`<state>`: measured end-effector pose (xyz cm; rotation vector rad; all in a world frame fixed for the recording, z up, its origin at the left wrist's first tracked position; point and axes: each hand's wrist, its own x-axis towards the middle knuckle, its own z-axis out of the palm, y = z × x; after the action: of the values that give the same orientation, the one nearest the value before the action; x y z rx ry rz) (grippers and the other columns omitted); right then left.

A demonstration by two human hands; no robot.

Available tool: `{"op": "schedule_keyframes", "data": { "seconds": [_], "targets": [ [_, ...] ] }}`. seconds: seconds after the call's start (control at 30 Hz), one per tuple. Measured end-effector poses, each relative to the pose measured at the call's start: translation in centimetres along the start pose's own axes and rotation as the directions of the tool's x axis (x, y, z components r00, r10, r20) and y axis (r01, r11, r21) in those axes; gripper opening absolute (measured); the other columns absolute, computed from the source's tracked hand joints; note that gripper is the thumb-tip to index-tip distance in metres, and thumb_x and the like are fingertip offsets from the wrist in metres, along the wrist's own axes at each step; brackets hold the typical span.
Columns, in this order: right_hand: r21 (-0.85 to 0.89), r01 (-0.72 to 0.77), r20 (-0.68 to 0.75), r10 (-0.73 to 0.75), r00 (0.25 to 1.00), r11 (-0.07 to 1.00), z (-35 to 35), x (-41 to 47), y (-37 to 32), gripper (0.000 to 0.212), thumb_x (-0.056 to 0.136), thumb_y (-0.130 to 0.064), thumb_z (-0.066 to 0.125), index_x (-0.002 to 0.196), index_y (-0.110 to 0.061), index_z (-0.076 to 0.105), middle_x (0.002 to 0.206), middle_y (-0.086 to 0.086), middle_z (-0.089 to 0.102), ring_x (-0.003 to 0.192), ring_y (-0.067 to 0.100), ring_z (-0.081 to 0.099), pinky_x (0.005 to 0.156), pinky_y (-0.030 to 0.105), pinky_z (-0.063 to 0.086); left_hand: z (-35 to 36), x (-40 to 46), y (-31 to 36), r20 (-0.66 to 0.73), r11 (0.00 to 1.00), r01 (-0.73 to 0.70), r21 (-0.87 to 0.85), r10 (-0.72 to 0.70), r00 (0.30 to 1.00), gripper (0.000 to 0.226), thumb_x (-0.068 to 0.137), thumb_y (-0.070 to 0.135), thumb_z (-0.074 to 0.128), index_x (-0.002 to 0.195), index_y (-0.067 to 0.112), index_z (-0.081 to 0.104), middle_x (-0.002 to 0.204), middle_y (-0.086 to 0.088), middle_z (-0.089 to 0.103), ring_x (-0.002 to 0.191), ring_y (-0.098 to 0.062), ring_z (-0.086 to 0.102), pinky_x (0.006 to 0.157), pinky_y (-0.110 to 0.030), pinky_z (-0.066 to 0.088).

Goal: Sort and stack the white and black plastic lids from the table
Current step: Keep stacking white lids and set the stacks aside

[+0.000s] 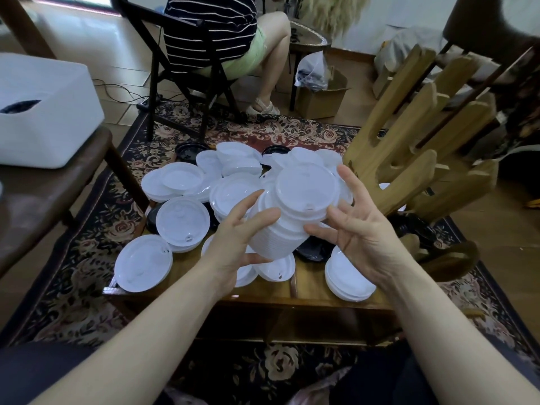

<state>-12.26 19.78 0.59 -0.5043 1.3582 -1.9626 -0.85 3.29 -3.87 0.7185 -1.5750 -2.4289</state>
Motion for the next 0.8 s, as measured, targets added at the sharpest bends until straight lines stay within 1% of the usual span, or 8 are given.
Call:
{"op": "schedule_keyframes", "data": {
  "seconds": [0.13,0.27,0.37,0.5,0.6,0.67,0.73,0.8],
  "targets": [
    [-0.347,0.082,0.072,-0.060,0.996,0.934,-0.3,0.3,-0.1,0.073,0.077,-0.012,0.070,0.141,-0.032,0.042,0.082,-0.002,0.066,0.074,0.016,0.058,0.059,0.023,0.048,0.0,-0.1,0.2,0.007,1.000,-0.016,-0.003,0.016,1.000,0.063,0.065,0.045,0.078,0.127,0.046,0.062,0.131,0.007,0.063,0.122,-0.020,0.059,0.083,-0.047,0.062],
    [-0.553,0.047,0.019,-0.044,0.999,0.832,-0.8,0.3,-0.3,0.070,0.070,-0.026,0.078,0.132,-0.038,0.048,0.089,-0.012,0.063,0.077,0.009,0.059,0.062,0.017,0.045,0.0,-0.3,0.5,0.052,1.000,-0.024,0.018,0.023,0.998,0.056,0.069,0.045,0.073,0.124,0.047,0.063,0.124,0.009,0.068,0.116,-0.019,0.063,0.085,-0.047,0.061],
    [-0.600,0.004,-0.002,-0.007,1.000,0.800,-1.1,0.2,-0.1,0.067,0.066,-0.033,0.082,0.126,-0.036,0.053,0.122,-0.010,0.059,0.100,0.007,0.061,0.078,0.022,0.050,0.2,-0.4,0.6,0.089,0.999,-0.030,0.022,0.028,0.996,0.055,0.070,0.044,0.072,0.125,0.047,0.064,0.123,0.011,0.068,0.117,-0.018,0.063,0.084,-0.046,0.061],
    [-0.528,0.045,0.065,-0.012,0.998,0.848,-0.8,0.0,-0.1,0.074,0.067,-0.025,0.084,0.131,-0.030,0.048,0.142,-0.014,0.049,0.123,0.000,0.054,0.095,0.029,0.051,0.4,-0.6,0.6,0.136,1.000,-0.024,0.018,0.022,0.990,0.055,0.072,0.043,0.070,0.126,0.046,0.063,0.125,0.012,0.068,0.118,-0.018,0.063,0.081,-0.041,0.061],
    [-0.535,0.077,0.126,-0.011,0.992,0.842,-0.6,0.1,0.0,0.082,0.069,-0.025,0.083,0.139,-0.033,0.042,0.146,-0.016,0.045,0.135,0.003,0.044,0.109,0.041,0.043,0.4,-0.6,0.6,0.148,0.999,-0.028,0.019,0.025,0.989,0.056,0.073,0.043,0.071,0.128,0.046,0.062,0.127,0.010,0.067,0.119,-0.018,0.063,0.080,-0.040,0.061],
    [-0.566,0.074,0.113,-0.012,0.994,0.821,-0.6,0.2,0.1,0.085,0.065,-0.035,0.084,0.139,-0.037,0.044,0.142,-0.015,0.047,0.133,0.006,0.045,0.110,0.045,0.042,0.4,-0.6,0.5,0.147,1.000,-0.022,0.012,0.020,0.989,0.057,0.074,0.045,0.072,0.130,0.045,0.061,0.128,0.009,0.067,0.120,-0.018,0.063,0.082,-0.042,0.061],
    [-0.609,0.055,0.057,-0.026,0.998,0.792,-0.3,0.2,0.3,0.086,0.058,-0.046,0.085,0.134,-0.044,0.046,0.138,-0.014,0.048,0.129,0.009,0.049,0.107,0.045,0.045,0.4,-0.6,0.4,0.144,1.000,-0.020,0.002,0.019,0.989,0.059,0.076,0.048,0.072,0.133,0.044,0.059,0.131,0.007,0.065,0.121,-0.018,0.062,0.084,-0.046,0.061],
    [-0.668,0.053,-0.002,-0.073,0.997,0.742,0.1,0.1,0.8,0.088,0.055,-0.054,0.086,0.133,-0.045,0.046,0.136,-0.018,0.045,0.125,0.003,0.048,0.105,0.036,0.046,0.5,-0.5,0.3,0.130,1.000,-0.020,-0.017,0.022,0.991,0.057,0.080,0.051,0.076,0.134,0.042,0.058,0.135,0.007,0.063,0.123,-0.017,0.061,0.085,-0.049,0.060]
  ]
}}
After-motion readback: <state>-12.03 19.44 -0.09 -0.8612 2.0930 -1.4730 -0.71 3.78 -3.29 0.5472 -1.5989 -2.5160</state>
